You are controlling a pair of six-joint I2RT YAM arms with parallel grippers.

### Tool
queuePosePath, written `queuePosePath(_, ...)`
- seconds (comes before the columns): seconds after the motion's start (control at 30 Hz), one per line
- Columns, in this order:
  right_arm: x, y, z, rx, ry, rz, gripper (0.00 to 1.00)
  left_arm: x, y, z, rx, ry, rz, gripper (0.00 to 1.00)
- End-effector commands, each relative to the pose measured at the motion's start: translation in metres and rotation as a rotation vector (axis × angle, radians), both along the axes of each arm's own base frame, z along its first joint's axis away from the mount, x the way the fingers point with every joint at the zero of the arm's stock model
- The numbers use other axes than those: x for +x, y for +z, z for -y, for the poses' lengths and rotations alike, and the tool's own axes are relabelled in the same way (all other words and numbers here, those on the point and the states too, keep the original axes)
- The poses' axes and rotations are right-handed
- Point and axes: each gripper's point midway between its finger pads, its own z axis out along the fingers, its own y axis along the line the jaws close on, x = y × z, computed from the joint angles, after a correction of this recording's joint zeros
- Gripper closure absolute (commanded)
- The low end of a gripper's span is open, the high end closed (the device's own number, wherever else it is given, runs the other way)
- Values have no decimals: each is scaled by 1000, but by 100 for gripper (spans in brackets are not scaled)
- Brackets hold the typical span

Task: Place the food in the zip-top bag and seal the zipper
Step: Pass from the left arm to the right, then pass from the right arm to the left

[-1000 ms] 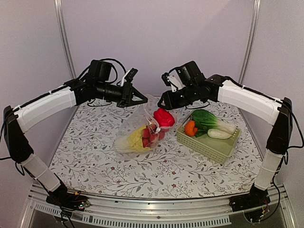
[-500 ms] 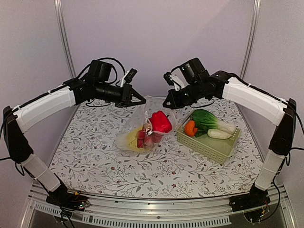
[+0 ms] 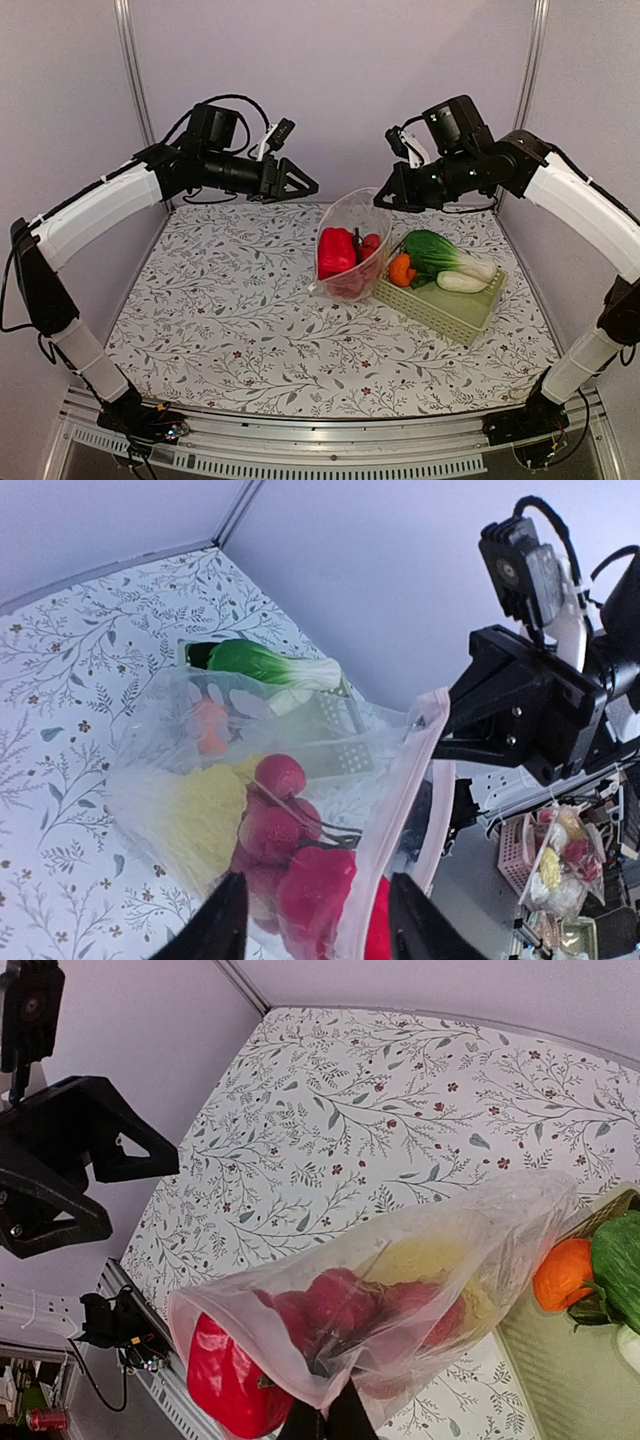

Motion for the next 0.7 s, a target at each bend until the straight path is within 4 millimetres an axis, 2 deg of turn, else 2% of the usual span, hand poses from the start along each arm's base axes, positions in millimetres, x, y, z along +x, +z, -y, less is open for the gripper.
queuePosePath(0.0,9,21,23,36,-156,21,100,-7,9,5,9,-39,67,34)
queuePosePath(0.1,16,22,25,43,-208,26,100,-17,10,7,32,-62,137,25)
queuePosePath(0.23,30,29,29,67,-294,50,100,-33,-5,7,161,-30,323,23)
queuePosePath(0.33,38,34,29,92,-337,58,100,-53,-20,8,232,-2,428,23)
queuePosePath(0.47,46,39,32,125,-394,67,100,-72,-28,9,168,66,440,24)
queuePosePath(0.6,52,48,34,181,-459,80,100,-95,-29,22,81,121,459,26)
queuePosePath(0.67,56,53,36,210,-491,87,100,-98,-34,27,78,183,469,28)
